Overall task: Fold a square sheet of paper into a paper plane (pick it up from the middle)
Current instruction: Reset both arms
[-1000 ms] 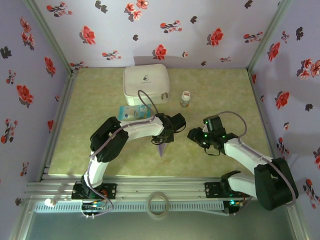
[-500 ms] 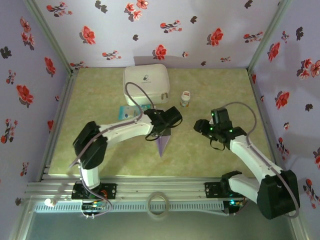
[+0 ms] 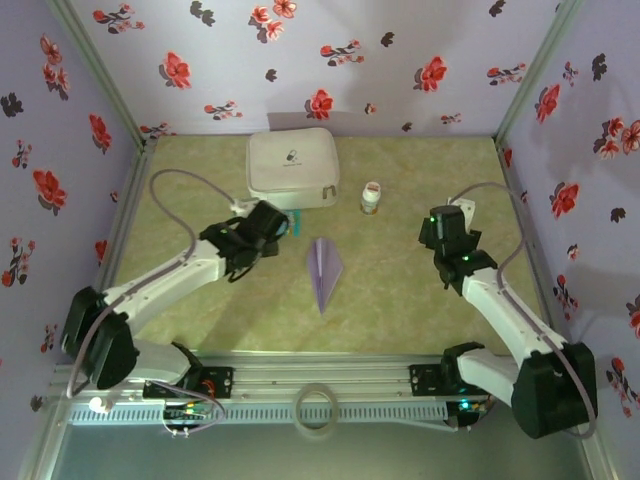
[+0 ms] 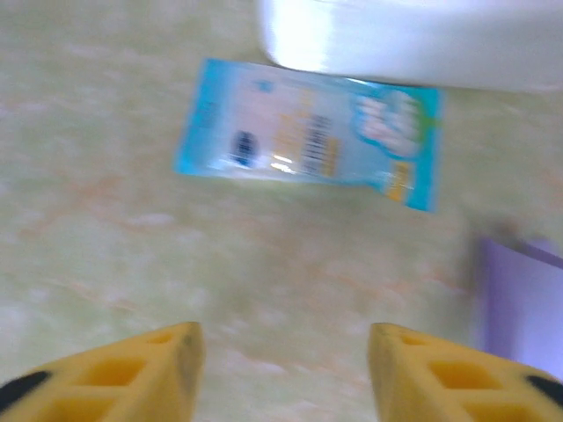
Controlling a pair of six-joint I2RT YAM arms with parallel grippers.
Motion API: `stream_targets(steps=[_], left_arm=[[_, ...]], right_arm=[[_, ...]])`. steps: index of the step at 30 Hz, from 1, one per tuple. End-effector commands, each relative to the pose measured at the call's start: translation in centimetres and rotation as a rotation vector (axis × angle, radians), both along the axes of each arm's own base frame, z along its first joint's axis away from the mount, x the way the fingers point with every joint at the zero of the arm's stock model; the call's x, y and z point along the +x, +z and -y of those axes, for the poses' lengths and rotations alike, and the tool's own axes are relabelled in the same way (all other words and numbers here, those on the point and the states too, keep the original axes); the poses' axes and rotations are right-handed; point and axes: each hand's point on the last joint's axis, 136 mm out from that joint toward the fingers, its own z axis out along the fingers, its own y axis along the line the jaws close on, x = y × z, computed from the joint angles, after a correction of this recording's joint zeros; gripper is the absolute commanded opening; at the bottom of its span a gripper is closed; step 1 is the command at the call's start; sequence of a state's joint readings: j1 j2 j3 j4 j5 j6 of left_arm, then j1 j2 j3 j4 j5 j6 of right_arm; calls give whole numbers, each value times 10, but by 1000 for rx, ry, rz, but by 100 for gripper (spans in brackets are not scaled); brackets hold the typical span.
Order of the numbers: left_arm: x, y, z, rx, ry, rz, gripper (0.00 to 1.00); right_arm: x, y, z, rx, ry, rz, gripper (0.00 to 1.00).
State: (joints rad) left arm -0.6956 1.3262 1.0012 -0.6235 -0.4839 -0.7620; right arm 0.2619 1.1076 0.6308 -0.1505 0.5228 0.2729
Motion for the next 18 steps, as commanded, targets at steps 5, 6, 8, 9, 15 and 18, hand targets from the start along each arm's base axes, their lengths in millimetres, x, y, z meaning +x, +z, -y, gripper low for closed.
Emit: stream_targets(steps=[5,6,8,9,15,18], left_arm=[[12,-3,-128,186,194,164,90],[12,-5,-141,209,207,179,91],[15,-7,-154,276,175,212,92],[19,-8,-158,309,156,245,93],[41,-23,-173,341,157,396,95],[58,-29,-169,369,104,445,100]], right_arm=[[51,-27,23,-217,2,128,83],[58,-34,18,-179,35,153,84],[70,-39,9,-126,97,198,84],[75,-44,10,-102,109,178,84],[59,-52,15,121,236,364,84],[65,-56,35,109,100,301,96]])
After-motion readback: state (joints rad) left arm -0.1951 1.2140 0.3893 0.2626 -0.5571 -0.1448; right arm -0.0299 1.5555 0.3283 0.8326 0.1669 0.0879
